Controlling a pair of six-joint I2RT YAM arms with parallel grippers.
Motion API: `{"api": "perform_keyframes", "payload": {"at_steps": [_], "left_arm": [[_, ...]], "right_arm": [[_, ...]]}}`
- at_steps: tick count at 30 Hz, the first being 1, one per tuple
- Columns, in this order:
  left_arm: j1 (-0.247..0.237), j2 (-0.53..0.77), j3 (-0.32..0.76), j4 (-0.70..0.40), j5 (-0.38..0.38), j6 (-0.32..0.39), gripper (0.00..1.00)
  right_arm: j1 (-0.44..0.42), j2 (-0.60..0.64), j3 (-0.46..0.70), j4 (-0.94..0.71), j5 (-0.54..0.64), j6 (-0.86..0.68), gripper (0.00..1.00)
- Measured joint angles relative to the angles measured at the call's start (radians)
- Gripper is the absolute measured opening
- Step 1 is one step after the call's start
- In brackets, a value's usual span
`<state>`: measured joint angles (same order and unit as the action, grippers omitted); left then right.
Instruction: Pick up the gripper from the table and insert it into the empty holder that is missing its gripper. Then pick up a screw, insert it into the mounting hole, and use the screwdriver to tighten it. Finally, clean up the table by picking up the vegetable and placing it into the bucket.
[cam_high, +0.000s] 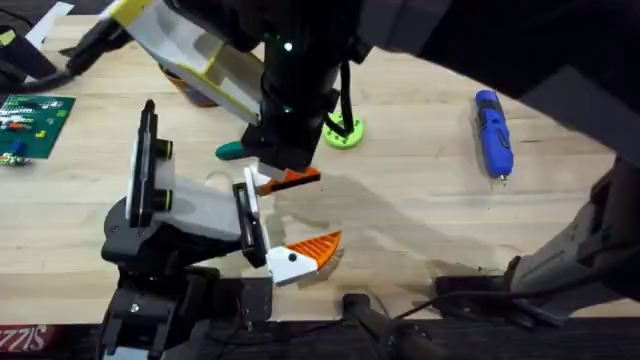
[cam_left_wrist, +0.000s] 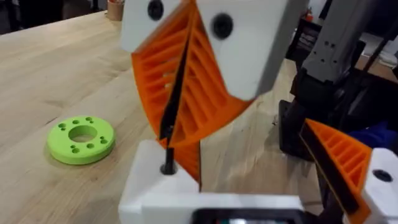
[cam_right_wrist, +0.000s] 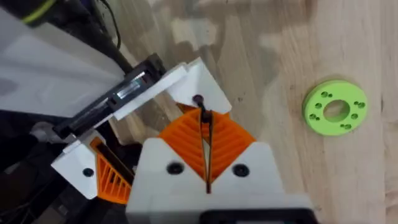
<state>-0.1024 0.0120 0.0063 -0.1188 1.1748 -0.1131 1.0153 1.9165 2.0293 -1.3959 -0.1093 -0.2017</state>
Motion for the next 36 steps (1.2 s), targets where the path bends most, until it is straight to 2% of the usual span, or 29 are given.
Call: {"api": "perform_keyframes", "payload": {"at_steps": [36], "left_arm": [[0.0, 0.0, 0.0, -0.002, 0.004, -0.034, 0.986]], "right_arm": [[0.04, 0.049, 0.02, 0.0, 0.014, 0.014, 0.004]]}}
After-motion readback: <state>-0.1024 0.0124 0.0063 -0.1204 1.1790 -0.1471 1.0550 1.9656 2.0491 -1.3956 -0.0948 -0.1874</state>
